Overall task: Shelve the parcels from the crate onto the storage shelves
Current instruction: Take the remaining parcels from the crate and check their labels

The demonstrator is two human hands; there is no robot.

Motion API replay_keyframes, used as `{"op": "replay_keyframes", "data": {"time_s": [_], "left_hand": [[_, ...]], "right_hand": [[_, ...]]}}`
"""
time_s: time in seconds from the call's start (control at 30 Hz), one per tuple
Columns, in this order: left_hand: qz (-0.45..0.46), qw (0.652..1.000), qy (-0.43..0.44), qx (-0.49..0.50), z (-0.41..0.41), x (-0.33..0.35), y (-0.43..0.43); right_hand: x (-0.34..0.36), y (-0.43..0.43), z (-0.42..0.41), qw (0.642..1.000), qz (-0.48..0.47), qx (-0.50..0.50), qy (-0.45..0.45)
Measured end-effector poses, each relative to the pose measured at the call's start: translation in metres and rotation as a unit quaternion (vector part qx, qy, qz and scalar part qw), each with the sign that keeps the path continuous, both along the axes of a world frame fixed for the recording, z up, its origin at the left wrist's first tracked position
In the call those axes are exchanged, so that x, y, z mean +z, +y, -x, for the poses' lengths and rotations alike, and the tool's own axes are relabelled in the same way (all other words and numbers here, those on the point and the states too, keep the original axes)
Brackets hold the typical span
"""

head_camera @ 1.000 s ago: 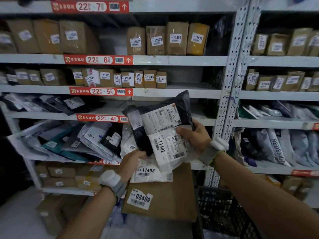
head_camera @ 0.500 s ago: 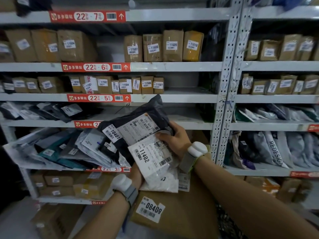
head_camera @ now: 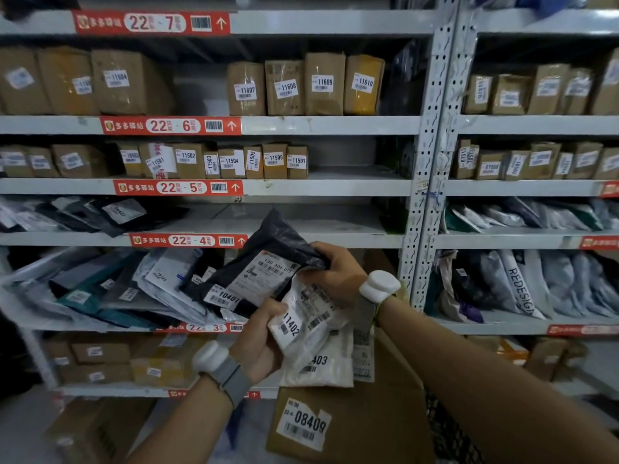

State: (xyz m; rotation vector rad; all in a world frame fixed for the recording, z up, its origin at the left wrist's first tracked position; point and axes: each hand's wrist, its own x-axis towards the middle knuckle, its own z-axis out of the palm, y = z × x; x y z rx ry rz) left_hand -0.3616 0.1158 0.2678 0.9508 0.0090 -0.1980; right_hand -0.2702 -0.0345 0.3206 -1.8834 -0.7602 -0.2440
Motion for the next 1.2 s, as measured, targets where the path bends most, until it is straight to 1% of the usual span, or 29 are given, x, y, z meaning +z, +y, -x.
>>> {"op": "replay_keyframes", "data": {"time_s": [0.07,0.13,0.17,0.23,0.3,0.37,0.43,0.47,0.53,0.63,0.7,0.73,0.8,0.87,0.9,0.93,0.97,1.0,1.07,1.13,1.2], "left_hand": [[-0.03,0.999,0.041,0.006,-0.005,-0.001,0.002],[-0.089,0.994,0.065,0.008,-0.006,-0.001,0.003],[-0.111,0.991,0.071,0.009,-0.005,0.0,0.003],[-0.131,0.988,0.085,0.02,-0.007,-0.004,0.007],[-0.134,0.987,0.083,0.03,-0.005,-0.007,0.013],[-0.134,0.985,0.091,0.056,-0.003,-0.017,0.026],[-0.13,0.98,0.1,0.11,-0.006,-0.027,0.046],[-0.129,0.977,0.101,0.138,-0.009,-0.031,0.059],[-0.115,0.976,0.093,0.162,-0.017,-0.034,0.083],[-0.092,0.973,0.107,0.182,-0.029,-0.034,0.114],[-0.102,0.97,0.106,0.195,-0.044,-0.033,0.128],[-0.107,0.969,0.1,0.199,-0.053,-0.03,0.131],[-0.163,0.965,0.077,0.193,-0.071,-0.026,0.141],[-0.196,0.962,0.076,0.172,-0.083,-0.013,0.142],[-0.213,0.958,0.073,0.179,-0.097,-0.012,0.145],[-0.216,0.961,0.053,0.161,-0.107,-0.013,0.153],[-0.217,0.966,0.041,0.137,-0.118,-0.016,0.164],[-0.214,0.969,0.049,0.117,-0.126,-0.022,0.176],[-0.207,0.967,0.082,0.121,-0.142,-0.022,0.189],[-0.27,0.951,0.084,0.126,-0.164,-0.017,0.198],[-0.318,0.937,0.065,0.132,-0.19,-0.015,0.217]], "right_hand": [[-0.004,0.002,-0.003,1.0,0.01,-0.004,0.0],[-0.009,0.007,-0.003,1.0,-0.014,0.002,0.018],[-0.01,0.009,-0.002,0.999,-0.041,0.006,0.034],[-0.01,0.015,-0.002,0.989,-0.126,0.004,0.082],[-0.005,0.016,-0.004,0.963,-0.223,-0.011,0.149],[0.003,0.017,-0.007,0.929,-0.306,-0.023,0.209],[0.011,0.014,-0.011,0.906,-0.351,-0.029,0.237],[0.015,0.012,-0.014,0.901,-0.358,-0.03,0.244],[0.02,0.009,-0.022,0.902,-0.35,-0.035,0.25],[0.024,0.008,-0.038,0.907,-0.333,-0.044,0.254],[0.02,0.013,-0.055,0.913,-0.302,-0.025,0.275],[0.016,0.017,-0.062,0.919,-0.268,-0.004,0.288],[0.003,0.038,-0.081,0.935,-0.173,0.025,0.31],[-0.01,0.06,-0.093,0.957,-0.052,-0.004,0.285],[-0.016,0.075,-0.101,0.962,-0.013,-0.021,0.272],[-0.021,0.088,-0.11,0.964,0.006,-0.033,0.263],[-0.025,0.102,-0.121,0.966,0.01,-0.039,0.255],[-0.028,0.115,-0.133,0.97,0.012,-0.041,0.241],[-0.033,0.14,-0.161,0.978,0.02,-0.039,0.204],[-0.035,0.159,-0.182,0.986,0.012,-0.047,0.162],[-0.038,0.174,-0.205,0.982,-0.046,-0.077,0.167]]}}
